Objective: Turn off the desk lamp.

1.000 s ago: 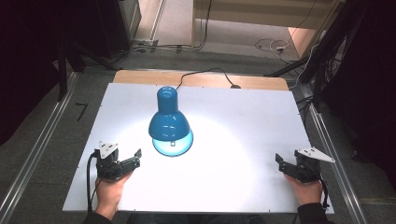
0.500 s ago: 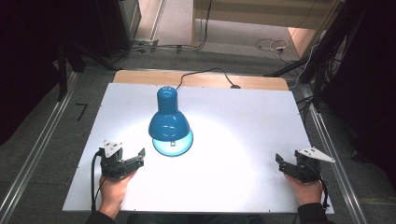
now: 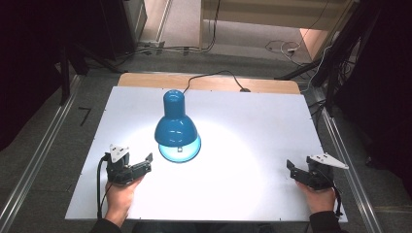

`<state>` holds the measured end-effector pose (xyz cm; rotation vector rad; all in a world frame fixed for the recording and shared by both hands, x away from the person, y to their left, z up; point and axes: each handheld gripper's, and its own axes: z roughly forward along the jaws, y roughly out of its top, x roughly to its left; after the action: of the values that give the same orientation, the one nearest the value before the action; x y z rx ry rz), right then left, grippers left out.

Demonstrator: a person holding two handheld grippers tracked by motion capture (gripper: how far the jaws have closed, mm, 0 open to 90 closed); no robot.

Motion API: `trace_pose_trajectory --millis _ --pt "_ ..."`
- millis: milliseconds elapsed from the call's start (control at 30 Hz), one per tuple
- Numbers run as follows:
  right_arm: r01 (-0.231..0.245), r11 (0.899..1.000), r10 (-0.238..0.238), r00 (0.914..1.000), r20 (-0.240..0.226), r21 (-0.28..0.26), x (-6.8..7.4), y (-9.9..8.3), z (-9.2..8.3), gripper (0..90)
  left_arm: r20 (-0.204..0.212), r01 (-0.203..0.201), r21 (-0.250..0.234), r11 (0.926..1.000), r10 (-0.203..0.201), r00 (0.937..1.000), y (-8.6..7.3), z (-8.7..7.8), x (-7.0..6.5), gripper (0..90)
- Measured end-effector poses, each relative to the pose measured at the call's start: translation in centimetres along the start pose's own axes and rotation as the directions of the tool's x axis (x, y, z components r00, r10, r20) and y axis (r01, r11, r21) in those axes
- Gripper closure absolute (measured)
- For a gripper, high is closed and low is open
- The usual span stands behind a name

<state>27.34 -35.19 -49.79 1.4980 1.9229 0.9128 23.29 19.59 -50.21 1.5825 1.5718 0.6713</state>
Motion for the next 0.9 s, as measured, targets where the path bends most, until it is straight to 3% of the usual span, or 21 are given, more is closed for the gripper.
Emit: trace_pose_trajectory --millis 900 --pt "-0.003 1.000 0.003 1.0000 0.001 0.003 -0.03 -0.02 0.03 20.0 0.021 -0.008 0.004 1.0000 0.008 0.9997 0.11 0.60 -0.78 17.9"
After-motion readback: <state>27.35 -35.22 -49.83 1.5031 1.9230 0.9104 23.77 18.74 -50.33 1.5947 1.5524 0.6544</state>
